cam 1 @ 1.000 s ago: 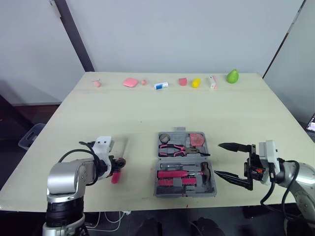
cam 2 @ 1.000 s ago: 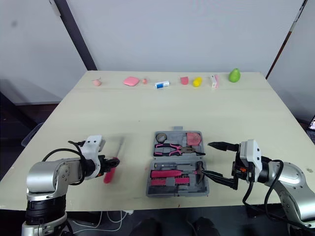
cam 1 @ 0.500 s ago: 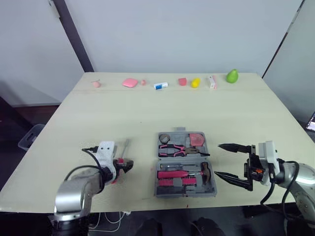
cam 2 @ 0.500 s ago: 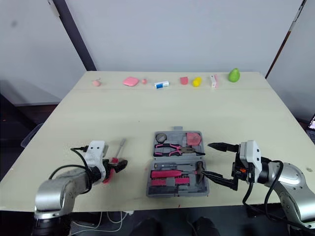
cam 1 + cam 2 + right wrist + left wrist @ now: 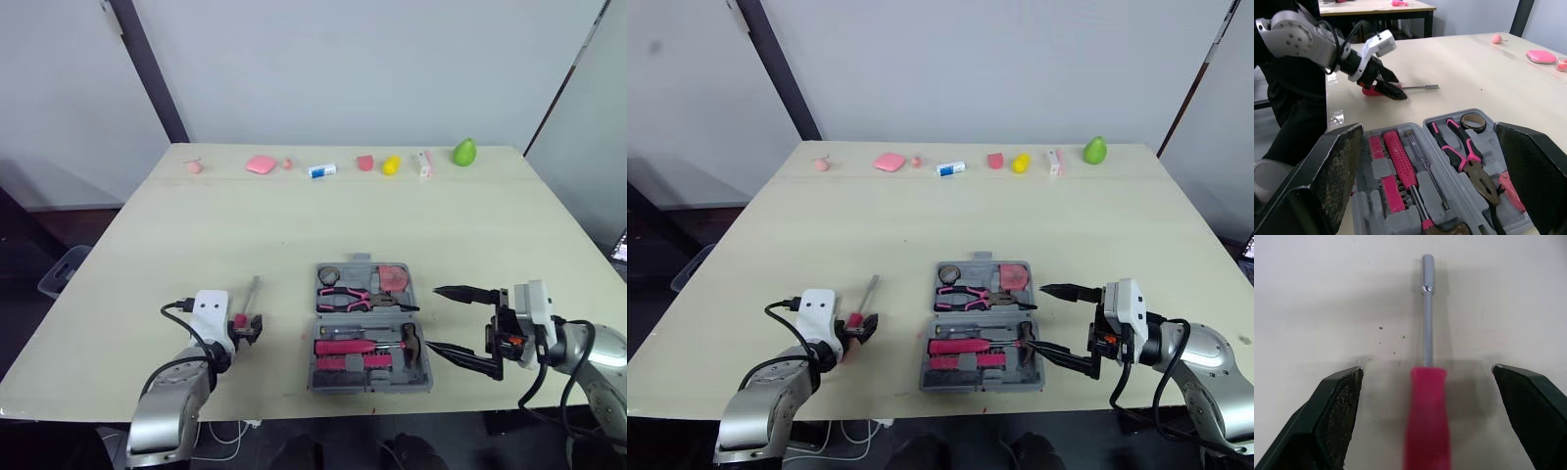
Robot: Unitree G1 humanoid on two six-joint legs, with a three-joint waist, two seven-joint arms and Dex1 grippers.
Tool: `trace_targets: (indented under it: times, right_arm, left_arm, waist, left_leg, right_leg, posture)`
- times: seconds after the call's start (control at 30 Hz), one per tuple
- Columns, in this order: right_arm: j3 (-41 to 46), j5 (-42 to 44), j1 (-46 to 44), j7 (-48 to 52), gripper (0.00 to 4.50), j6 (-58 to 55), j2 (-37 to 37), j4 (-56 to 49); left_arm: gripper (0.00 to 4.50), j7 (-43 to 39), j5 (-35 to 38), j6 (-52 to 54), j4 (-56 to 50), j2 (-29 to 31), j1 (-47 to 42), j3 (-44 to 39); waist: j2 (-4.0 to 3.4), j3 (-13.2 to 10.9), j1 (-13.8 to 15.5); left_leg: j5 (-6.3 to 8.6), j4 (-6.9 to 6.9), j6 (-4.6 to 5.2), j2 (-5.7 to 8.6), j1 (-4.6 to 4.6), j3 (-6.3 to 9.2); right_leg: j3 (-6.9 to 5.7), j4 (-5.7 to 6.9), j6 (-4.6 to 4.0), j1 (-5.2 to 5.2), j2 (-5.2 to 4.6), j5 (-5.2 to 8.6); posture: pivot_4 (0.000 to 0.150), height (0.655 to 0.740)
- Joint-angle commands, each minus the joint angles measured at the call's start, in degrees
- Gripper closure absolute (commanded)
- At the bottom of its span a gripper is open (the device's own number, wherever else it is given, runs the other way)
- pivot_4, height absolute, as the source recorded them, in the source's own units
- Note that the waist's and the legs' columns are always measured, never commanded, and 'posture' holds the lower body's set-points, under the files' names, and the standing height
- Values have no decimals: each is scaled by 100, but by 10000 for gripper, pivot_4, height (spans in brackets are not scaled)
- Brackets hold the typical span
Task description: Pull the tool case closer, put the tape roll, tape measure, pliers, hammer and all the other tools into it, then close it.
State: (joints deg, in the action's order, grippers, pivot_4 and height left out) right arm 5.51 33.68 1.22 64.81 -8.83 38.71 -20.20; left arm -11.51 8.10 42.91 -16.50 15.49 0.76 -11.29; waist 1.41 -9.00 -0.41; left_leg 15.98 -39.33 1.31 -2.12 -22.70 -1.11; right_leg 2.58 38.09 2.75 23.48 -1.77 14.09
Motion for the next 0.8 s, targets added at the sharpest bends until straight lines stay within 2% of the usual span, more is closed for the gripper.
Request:
trace_targets:
  times: [0.03, 0.13, 0.17, 0.23, 0.27, 0.57, 0.8]
  right_arm:
    - [92, 94, -50, 54, 0, 12, 57, -148]
    - [94, 88, -48, 51, 0, 20, 63, -141]
    - [93, 82, -46, 52, 0, 28, 63, -136]
    - [91, 73, -49, 56, 0, 42, 58, -124]
    - [86, 70, -58, 59, 0, 46, 56, -115]
    - [47, 80, -138, 143, 0, 32, 35, -40]
    - [35, 76, -215, 215, 0, 52, 17, 75]
  left_arm:
    - [8795, 73, -3, -151, 28, -51, 21, -5]
    - [20964, 109, 14, -158, 35, -94, 41, 28]
    - [26793, 118, 23, -166, 31, -113, 44, 30]
    - [34432, 146, 38, -152, 35, -131, 26, 2]
    - [39747, 164, 57, -134, 34, -136, 6, -35]
    - [39680, -107, 245, -178, -235, 193, -108, -221]
    - [39852, -1498, 726, -377, -712, 1263, -333, 19]
  waist:
    - [0, 0, -2]
    - [0, 0, -3]
    - [0, 0, -3]
    - [-1, 1, -2]
    - [-4, 2, 1]
    - [-4, 2, -4]
    - [-4, 1, -1]
  left_leg:
    - [0, 0, 0, 0, 0, 0]
    - [0, 0, 0, 0, 0, 1]
    - [0, 0, 0, 0, 0, 1]
    - [0, 0, 0, 0, 0, 1]
    - [0, 0, 0, 0, 0, 1]
    - [0, 0, 0, 0, 2, 2]
    - [0, 1, 0, -1, -1, 3]
  right_leg:
    - [0, 0, 0, 0, 0, 0]
    - [-1, 0, 0, 0, 1, 0]
    - [-1, 0, 0, 0, 2, 0]
    - [-1, 0, 0, 0, 2, 0]
    - [-1, 0, 1, -1, 2, 0]
    - [-1, -1, 1, -2, 7, 0]
    - [-4, -4, -1, -1, 10, 1]
  posture:
    - [1500, 7400]
    - [1500, 7400]
    - [1500, 7400]
    - [1500, 7400]
    - [1500, 7400]
    - [1500, 7400]
    - [1500, 7400]
